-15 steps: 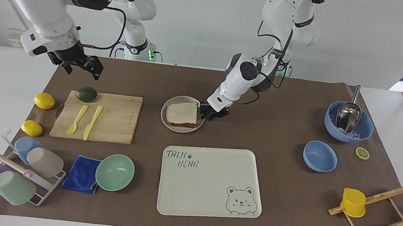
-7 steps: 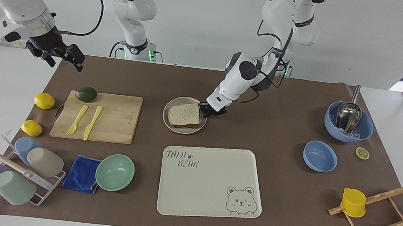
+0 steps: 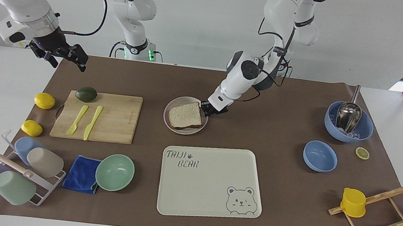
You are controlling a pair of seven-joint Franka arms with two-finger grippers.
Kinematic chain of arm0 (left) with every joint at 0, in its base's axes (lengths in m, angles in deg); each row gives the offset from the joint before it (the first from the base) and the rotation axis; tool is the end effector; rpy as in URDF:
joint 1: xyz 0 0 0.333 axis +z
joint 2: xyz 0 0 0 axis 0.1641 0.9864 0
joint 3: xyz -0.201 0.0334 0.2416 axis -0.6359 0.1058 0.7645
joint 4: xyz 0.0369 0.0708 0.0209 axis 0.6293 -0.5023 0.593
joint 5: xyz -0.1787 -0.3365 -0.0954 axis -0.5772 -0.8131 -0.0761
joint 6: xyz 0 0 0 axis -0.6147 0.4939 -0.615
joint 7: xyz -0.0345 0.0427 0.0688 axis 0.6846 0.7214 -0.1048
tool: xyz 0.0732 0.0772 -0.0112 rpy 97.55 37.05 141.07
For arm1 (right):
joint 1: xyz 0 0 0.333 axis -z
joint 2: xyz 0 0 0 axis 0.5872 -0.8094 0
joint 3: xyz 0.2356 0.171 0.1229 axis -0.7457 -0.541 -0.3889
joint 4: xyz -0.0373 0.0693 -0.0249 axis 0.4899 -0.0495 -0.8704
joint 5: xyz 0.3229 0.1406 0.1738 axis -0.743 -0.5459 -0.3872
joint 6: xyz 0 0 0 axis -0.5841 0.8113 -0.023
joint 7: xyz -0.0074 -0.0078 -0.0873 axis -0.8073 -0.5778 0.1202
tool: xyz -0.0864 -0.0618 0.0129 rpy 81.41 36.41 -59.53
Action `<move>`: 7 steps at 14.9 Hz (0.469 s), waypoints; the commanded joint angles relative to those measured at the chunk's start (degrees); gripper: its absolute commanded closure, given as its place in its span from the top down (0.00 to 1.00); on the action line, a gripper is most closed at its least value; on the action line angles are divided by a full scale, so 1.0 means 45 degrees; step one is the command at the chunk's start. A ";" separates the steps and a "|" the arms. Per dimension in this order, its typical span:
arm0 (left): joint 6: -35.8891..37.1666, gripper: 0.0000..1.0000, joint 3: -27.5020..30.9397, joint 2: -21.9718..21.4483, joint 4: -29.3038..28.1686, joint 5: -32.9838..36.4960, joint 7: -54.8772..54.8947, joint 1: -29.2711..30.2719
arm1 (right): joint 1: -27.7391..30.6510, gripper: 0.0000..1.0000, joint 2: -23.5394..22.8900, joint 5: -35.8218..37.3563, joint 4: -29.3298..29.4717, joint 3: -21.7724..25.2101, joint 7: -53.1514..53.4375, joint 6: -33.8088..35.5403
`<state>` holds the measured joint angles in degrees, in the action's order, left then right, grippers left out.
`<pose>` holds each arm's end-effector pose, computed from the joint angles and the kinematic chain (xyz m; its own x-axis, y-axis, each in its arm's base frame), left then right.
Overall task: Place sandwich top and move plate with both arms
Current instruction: 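Lift and carry the plate with the left gripper onto the bear tray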
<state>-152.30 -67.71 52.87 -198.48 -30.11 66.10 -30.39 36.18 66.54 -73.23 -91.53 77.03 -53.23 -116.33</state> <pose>0.4397 -0.3795 0.3167 0.9925 0.0382 -0.1159 0.0744 -0.9423 0.3265 0.5463 -0.0586 0.5990 0.9911 -0.0874 -0.1006 -0.0898 -0.9958 -0.0197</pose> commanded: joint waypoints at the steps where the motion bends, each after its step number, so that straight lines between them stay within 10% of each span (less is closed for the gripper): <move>1: 0.1051 0.00 0.0119 -0.0876 0.0112 -0.0166 -0.0086 0.0512 | 0.0030 1.00 0.0186 0.0137 -0.0113 -0.0373 -0.0106 -0.0159; 7: 0.2360 0.00 0.0158 -0.0663 0.2042 -0.0011 -0.0008 0.1780 | 0.0050 1.00 0.0401 0.0413 -0.0541 -0.0432 -0.0048 -0.0199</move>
<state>-144.82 -66.94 49.14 -193.79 -30.08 66.04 -24.74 36.15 66.66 -72.07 -91.62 75.39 -53.23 -116.50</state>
